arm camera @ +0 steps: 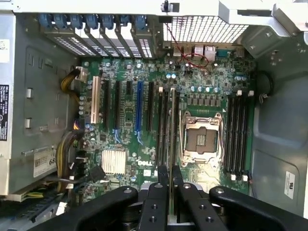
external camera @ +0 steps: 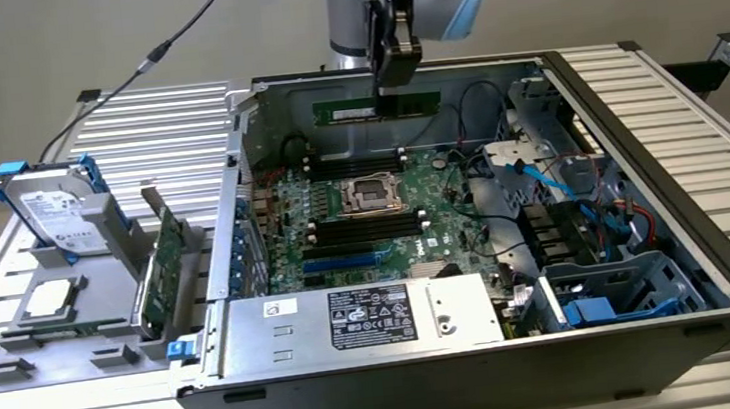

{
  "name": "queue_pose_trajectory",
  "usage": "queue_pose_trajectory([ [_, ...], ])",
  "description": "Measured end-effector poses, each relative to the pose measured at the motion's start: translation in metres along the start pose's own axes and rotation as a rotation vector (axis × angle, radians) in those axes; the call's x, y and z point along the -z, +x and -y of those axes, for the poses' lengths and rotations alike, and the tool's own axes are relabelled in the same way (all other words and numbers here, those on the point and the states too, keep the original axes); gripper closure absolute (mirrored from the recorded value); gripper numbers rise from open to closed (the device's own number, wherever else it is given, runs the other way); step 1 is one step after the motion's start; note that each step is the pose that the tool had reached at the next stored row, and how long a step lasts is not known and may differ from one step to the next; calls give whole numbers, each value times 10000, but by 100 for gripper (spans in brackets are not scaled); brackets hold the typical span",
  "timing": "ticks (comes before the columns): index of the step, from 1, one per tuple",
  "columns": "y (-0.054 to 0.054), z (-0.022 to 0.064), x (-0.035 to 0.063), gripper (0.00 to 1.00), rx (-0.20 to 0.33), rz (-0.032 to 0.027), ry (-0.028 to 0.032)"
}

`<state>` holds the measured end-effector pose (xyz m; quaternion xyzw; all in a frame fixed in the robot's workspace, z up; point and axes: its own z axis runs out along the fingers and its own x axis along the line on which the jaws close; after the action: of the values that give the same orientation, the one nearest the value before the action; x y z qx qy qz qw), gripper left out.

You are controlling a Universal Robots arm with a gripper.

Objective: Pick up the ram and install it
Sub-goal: 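Pick up the ram and move it above insertion slot, then insert the ram into the slot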

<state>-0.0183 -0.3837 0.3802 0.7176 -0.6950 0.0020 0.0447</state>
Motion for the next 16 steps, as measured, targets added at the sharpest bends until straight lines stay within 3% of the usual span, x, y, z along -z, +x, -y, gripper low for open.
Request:
queue_pose_trajectory([
  [5,-4,-8,-35,86,-210,43,-7],
  [16,-4,-8,-36,86,-211,47,-6],
])
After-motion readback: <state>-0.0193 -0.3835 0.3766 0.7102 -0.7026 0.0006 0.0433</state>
